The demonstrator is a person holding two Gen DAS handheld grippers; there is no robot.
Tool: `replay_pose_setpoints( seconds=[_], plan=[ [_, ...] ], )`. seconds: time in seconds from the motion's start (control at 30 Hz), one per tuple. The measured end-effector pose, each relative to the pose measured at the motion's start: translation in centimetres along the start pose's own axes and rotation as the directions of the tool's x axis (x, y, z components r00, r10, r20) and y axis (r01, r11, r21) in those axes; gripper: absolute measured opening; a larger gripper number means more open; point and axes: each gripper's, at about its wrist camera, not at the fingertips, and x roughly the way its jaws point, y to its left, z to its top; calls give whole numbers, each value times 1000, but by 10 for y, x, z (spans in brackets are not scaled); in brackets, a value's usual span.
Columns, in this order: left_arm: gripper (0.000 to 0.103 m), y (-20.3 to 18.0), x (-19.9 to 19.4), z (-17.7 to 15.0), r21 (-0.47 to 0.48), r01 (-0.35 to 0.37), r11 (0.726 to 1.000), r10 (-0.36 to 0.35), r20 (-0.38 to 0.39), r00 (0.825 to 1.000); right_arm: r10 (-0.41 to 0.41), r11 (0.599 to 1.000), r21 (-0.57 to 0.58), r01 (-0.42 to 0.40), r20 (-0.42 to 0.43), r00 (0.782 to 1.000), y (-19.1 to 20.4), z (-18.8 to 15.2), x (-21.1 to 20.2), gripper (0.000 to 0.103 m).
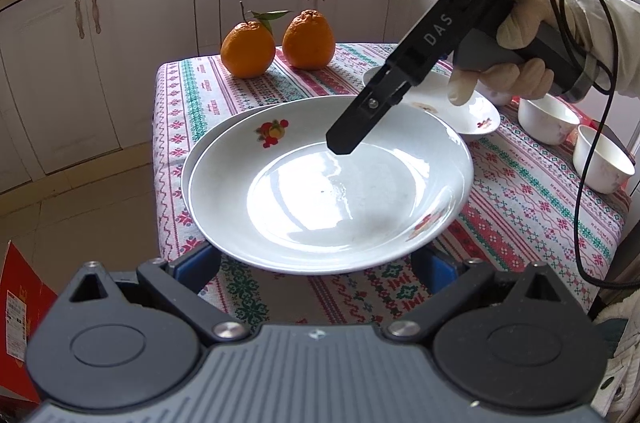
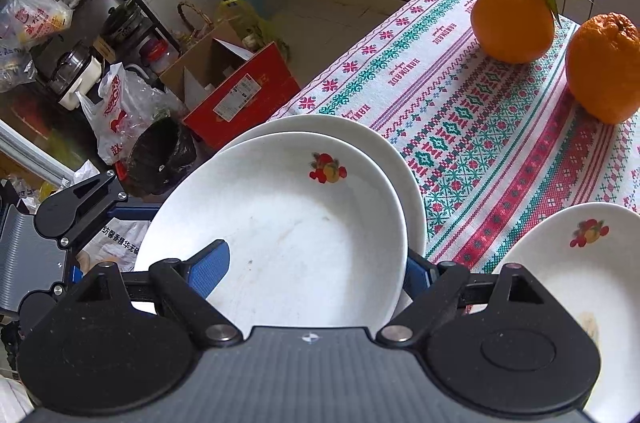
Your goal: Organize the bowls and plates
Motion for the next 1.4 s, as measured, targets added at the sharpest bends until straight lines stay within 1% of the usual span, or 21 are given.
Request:
replay_pose_setpoints(
  seconds=[0.3, 0.47, 0.8, 1.13, 1.4],
  plan=[
    [101, 2, 1, 1, 17, -12, 1000, 12, 1, 1000, 3, 1000, 16, -3, 16, 1000, -1, -6, -9, 91],
    [101, 1, 3, 1, 22, -15, 1000, 15, 3, 1000, -10, 1000, 18, 10, 22, 1000, 0, -8, -13, 91],
    [101, 1, 1, 0, 23, -11, 1000, 11, 15, 1000, -97, 995, 6, 97, 40, 994, 18, -22, -16, 92],
    [101, 1, 1, 1, 54, -6, 999, 5, 22, 1000, -164, 986, 23, 163, 90, 982, 31, -38, -14, 93],
    [101, -1, 2, 1, 73, -9, 997, 7, 26, 1000, -195, 980, 54, 190, 113, 974, 35, -45, -14, 94]
  ],
)
